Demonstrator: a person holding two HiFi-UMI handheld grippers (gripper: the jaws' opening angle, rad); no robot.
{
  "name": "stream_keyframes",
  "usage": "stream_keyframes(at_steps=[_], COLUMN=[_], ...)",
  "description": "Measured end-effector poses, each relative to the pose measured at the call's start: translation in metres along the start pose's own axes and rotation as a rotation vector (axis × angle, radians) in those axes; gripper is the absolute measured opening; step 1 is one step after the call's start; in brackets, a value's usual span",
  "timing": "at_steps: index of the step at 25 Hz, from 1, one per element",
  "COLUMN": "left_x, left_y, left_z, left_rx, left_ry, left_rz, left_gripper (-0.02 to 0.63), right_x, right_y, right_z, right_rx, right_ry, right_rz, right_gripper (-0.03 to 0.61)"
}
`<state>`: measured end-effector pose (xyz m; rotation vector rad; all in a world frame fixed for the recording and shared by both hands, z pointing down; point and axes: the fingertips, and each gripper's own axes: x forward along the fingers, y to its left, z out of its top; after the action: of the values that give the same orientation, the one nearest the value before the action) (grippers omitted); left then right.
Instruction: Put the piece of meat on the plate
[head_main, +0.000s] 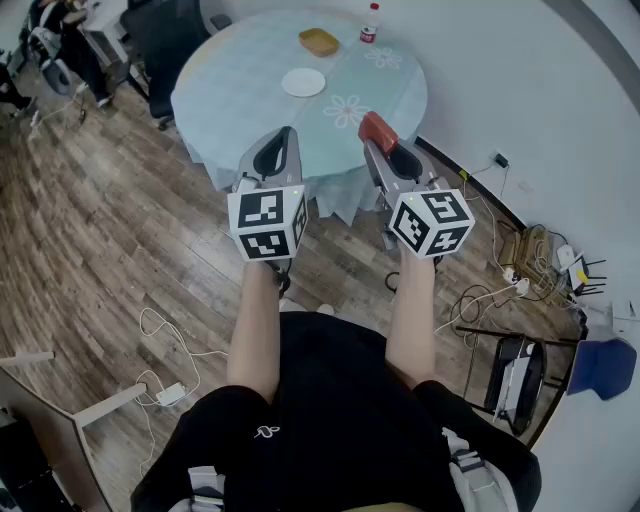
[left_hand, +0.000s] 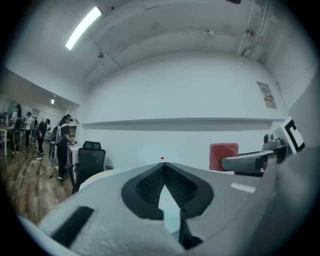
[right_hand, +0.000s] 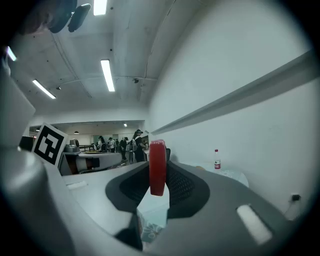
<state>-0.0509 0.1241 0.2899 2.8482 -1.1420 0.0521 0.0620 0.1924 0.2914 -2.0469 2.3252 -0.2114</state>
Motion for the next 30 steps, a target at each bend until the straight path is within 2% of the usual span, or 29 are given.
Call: stream_keyframes(at_steps=[5,11,15,23,30], left_x=[-0.004,-0.008,-0.011,-0.019,0.028], left_y=[-0.009,-0.016,-0.024,0.027,0.043], left_z=[-0.004,-0.010,-0.009,-0.012,-0.025], left_rx=[-0.005,-0.022,0.006,-0.025,-0.036], left_ry=[-0.003,-0.005,-0.010,0.001,0.014], left_rz=[0.005,0.024,0.024,0.131,0.104], left_gripper=[-0.005,-0.005,-0.005,-0.005,-0.005], right_x=[-0.009,-0.020,-0.022,0.006,0.044], right_y=[-0.006,-0.012,-0.022,-0.008,-0.035], right_z=[-0.005,-0.009,-0.009,-0.015,-0.025], right_rx=[0.043,0.036,0.071,0.077,0.071], right_ry=[-0.006,0.007,-0.006,0.006,0.028], right_rz=[-0.002,0.015,0.020,0.074,0.046], right_gripper=[0.098,0.098,0.098,0.098,0.098])
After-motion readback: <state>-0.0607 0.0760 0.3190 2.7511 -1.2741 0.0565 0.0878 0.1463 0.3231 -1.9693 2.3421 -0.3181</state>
